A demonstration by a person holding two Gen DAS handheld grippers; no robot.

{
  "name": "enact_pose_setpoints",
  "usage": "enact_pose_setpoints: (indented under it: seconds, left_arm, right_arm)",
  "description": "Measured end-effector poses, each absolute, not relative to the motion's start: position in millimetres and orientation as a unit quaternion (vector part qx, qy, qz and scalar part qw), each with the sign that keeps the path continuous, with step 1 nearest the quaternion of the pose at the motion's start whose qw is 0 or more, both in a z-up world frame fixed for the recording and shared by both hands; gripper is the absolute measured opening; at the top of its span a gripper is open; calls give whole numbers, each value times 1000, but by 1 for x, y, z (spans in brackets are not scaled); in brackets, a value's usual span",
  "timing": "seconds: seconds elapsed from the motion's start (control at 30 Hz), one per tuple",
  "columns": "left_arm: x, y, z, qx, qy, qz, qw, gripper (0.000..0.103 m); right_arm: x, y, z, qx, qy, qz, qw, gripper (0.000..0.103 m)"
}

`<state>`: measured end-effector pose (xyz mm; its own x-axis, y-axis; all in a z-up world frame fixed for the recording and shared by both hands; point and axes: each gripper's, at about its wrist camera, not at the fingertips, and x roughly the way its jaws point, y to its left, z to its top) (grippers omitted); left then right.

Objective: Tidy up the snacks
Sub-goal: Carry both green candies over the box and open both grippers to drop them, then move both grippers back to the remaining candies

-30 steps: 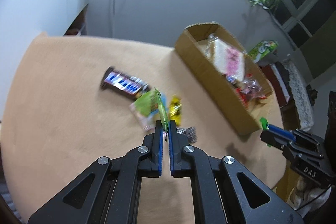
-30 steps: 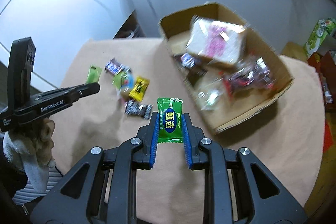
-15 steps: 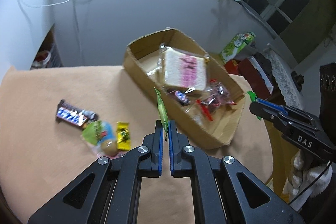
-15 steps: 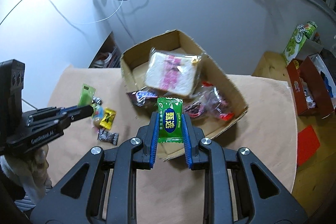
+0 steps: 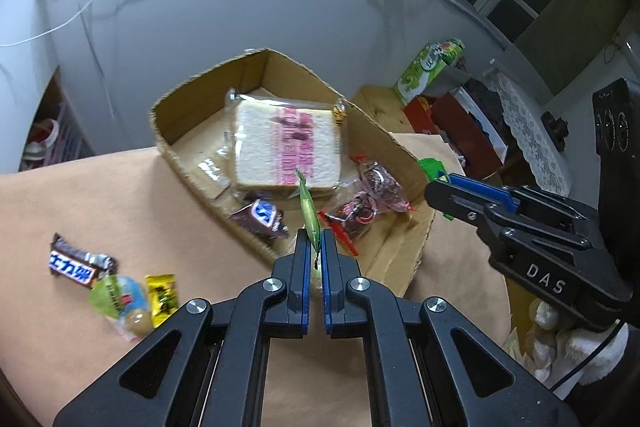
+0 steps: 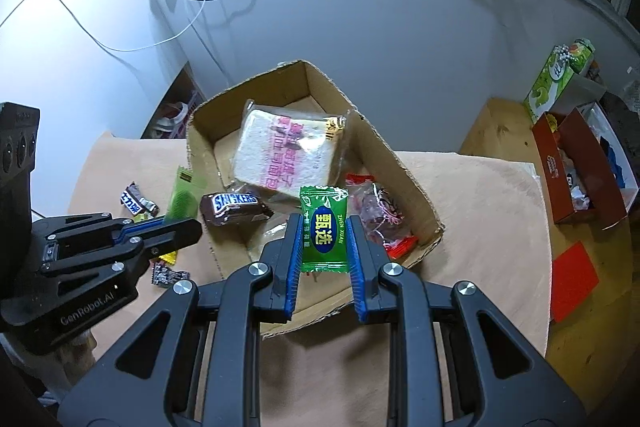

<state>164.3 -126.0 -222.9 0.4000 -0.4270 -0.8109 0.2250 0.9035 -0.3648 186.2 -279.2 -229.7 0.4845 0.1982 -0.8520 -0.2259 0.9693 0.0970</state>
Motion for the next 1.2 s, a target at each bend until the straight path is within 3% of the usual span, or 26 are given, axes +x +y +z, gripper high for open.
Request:
enact_pose_setpoints:
  seconds: [0.47,0.53,0.6,0.67,1.2]
  left_arm:
    - [178,-152,-234,-75,529,-212,818,4]
    - [178,-153,-234,-72,531,-214,817,7]
    - [179,-155,-235,-73,540,-212,811,24]
    - [180,-155,-236,-72,545,-210,809,29]
    - [172,-136,-229,-80,532,-198,820,29]
  right_arm:
    - [203,-288,-245,-11,506,112,855,23]
    - [204,-288,-245,-10,506,110,856,31]
    - [204,-290,-244,-6,503,106,858,57]
    - [203,-291,-242,-5,499,102,861,63]
    - [196,-286,-232,-1,492,105,864,63]
